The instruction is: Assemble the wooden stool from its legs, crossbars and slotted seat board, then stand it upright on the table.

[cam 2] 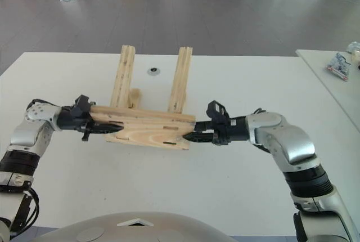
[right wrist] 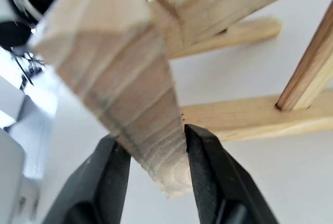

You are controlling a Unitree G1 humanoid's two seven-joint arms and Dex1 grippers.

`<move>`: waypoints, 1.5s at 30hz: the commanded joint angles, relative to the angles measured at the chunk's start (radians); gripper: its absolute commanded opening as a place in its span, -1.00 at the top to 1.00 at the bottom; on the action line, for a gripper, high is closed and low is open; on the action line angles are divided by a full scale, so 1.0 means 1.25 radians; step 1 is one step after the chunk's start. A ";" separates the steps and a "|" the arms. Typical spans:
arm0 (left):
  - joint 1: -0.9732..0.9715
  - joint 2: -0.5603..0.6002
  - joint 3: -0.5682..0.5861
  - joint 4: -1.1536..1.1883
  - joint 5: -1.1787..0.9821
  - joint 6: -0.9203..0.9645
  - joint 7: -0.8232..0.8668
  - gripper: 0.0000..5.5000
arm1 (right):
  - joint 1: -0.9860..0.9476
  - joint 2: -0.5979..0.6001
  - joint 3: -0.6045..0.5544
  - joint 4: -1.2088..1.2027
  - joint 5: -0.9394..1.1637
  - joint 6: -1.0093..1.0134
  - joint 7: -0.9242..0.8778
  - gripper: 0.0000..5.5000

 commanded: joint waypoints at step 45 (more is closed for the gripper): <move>-0.121 -0.126 0.092 0.250 0.285 -0.014 0.943 -0.56 | -0.034 0.278 -0.066 0.247 -0.103 -0.112 -0.952 0.57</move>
